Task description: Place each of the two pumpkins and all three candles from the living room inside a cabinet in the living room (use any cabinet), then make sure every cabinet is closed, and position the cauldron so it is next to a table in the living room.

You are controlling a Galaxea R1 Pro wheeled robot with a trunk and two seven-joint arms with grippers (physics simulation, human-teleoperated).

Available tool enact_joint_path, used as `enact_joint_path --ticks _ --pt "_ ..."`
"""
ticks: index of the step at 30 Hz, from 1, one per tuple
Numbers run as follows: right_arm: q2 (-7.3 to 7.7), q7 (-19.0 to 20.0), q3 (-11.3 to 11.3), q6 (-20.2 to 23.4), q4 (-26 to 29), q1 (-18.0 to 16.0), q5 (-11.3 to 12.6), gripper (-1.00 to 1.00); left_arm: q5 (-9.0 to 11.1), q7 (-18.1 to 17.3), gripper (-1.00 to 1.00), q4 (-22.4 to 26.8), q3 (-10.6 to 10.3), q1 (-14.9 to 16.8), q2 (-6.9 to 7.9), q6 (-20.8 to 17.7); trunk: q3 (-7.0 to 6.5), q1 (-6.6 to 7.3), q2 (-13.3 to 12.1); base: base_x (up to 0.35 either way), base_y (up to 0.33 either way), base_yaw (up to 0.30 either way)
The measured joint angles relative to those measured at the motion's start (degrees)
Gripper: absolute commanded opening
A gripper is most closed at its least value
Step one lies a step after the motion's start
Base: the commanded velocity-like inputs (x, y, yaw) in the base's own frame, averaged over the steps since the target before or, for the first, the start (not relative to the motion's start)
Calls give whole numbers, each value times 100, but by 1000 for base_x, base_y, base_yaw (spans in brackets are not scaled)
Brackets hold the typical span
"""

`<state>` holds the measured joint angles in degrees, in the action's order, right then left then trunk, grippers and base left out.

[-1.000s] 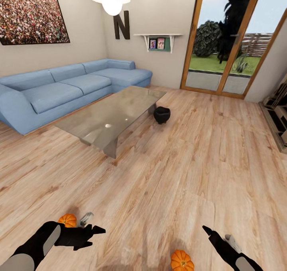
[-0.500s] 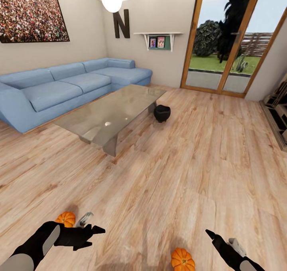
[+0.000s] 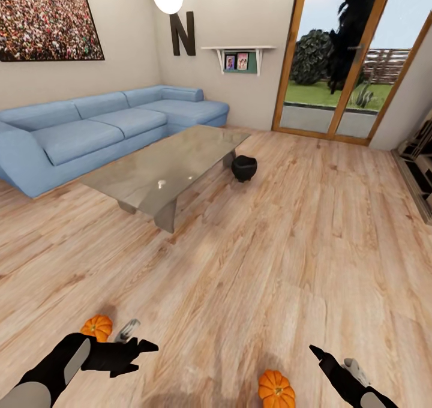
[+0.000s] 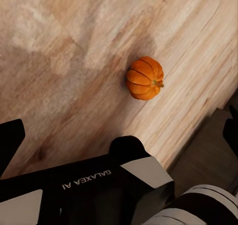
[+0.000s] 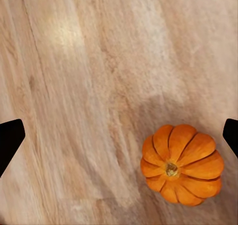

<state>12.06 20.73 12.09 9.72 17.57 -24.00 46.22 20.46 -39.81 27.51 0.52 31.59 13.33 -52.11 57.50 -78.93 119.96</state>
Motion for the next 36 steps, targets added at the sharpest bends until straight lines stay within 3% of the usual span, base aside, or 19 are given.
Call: enact_joint_path --ticks 19,27,36 --pt "-64 -50 4 -31 0 1 -7 100 0 -8 100 0 0 5 17 -3 341 -417 762 0 0 0" --pt "-72 -64 -50 -264 0 1 -8 100 -15 -535 100 0 -8 5 30 -110 485 -593 1083 0 0 0" --pt "-94 -69 -58 -321 0 1 -23 100 -34 -626 100 0 -17 5 19 -115 646 -791 1444 0 0 0"
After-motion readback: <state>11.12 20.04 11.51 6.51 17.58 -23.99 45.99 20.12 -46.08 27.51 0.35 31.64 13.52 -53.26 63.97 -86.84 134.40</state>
